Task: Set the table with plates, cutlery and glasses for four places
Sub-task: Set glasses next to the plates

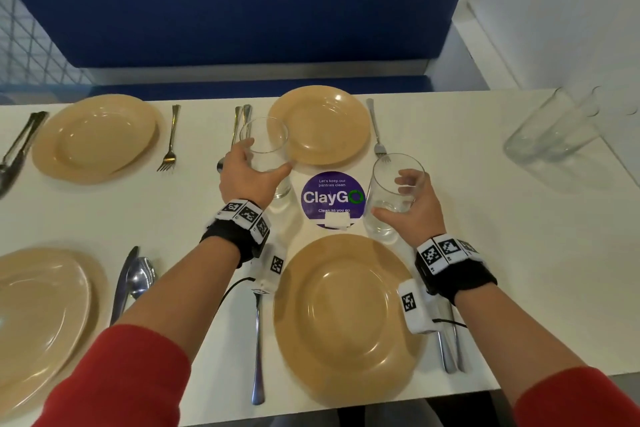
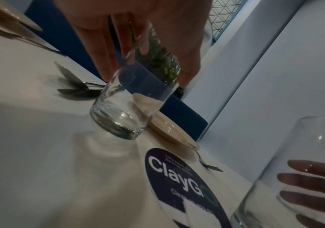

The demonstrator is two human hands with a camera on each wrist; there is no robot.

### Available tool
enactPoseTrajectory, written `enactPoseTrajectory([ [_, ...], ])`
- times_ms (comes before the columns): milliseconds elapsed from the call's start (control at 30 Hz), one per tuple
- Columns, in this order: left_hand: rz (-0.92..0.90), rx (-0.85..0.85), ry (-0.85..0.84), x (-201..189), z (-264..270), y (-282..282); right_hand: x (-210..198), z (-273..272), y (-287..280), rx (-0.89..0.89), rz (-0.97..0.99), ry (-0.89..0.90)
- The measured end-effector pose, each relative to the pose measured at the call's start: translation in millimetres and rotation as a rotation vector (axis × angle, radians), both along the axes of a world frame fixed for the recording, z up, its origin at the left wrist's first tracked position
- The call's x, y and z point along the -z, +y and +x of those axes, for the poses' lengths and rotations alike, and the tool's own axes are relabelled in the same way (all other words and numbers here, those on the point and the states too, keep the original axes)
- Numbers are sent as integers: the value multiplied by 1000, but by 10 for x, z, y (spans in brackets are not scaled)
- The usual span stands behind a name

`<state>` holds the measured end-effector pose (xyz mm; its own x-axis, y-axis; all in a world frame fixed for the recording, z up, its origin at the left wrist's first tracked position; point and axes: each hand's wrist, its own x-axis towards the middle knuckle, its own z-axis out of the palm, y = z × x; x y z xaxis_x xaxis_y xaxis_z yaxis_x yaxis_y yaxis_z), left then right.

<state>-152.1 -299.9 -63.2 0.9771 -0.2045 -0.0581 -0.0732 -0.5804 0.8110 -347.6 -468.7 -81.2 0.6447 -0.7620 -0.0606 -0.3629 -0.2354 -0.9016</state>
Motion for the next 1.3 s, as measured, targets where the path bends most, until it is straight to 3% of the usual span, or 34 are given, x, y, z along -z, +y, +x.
enactPoseTrajectory([
  [467, 4, 44, 5, 38, 179, -55, 50, -59, -70, -51, 88, -18],
  [1300, 8, 34, 32, 146, 163, 11, 37, -207, -79, -39, 42, 4],
])
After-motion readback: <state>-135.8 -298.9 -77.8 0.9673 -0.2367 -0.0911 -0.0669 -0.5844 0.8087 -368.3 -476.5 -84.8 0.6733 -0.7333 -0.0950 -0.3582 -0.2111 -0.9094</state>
